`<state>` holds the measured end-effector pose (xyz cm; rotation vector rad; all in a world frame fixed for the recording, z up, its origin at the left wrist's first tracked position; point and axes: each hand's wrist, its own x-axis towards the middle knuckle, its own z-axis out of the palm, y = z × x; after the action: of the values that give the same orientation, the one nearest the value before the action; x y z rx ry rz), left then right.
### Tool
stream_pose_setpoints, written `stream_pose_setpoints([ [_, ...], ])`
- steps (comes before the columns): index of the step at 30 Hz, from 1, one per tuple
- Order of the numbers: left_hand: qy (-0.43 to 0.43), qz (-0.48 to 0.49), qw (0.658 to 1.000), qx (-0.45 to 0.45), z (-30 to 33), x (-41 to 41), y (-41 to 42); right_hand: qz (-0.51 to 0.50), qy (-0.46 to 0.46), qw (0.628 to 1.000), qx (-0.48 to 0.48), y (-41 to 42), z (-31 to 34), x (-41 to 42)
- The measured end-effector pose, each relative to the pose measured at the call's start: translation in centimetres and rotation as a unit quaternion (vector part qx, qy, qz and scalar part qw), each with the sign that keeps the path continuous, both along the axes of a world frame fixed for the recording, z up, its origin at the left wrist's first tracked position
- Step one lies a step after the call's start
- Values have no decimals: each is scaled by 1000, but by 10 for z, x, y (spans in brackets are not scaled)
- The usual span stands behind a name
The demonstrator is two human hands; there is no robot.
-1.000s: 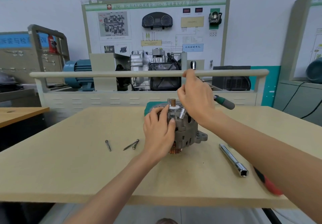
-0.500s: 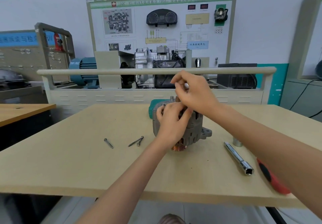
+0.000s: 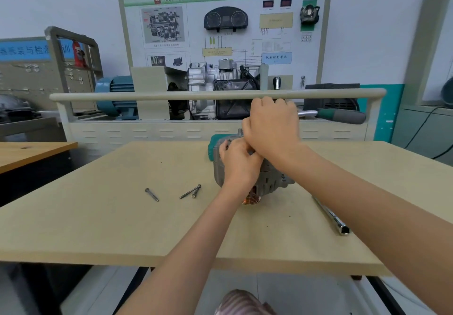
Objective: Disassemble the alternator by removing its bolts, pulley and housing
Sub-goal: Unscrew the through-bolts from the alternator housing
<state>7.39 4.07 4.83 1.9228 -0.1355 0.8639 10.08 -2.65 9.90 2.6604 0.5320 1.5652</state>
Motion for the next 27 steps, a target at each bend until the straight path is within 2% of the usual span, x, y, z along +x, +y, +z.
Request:
stream_pose_setpoints([
  [4,29,-38,999,15,-1,-2,2,109,16,990,87,-1,2,0],
  [8,53,-66,996,35,2,-1,8,266,58,945,179,-6,6,-2],
  [15,33,-68,997,29,1,-2,5,323,64,912,245,-7,5,3],
  [21,18,-62,997,33,-1,-1,2,347,65,897,265,-8,5,10],
  [24,9,-71,997,33,-1,1,4,398,95,857,313,-6,7,9],
  [27,9,-110,994,5,-2,2,13,481,153,777,375,1,10,7],
])
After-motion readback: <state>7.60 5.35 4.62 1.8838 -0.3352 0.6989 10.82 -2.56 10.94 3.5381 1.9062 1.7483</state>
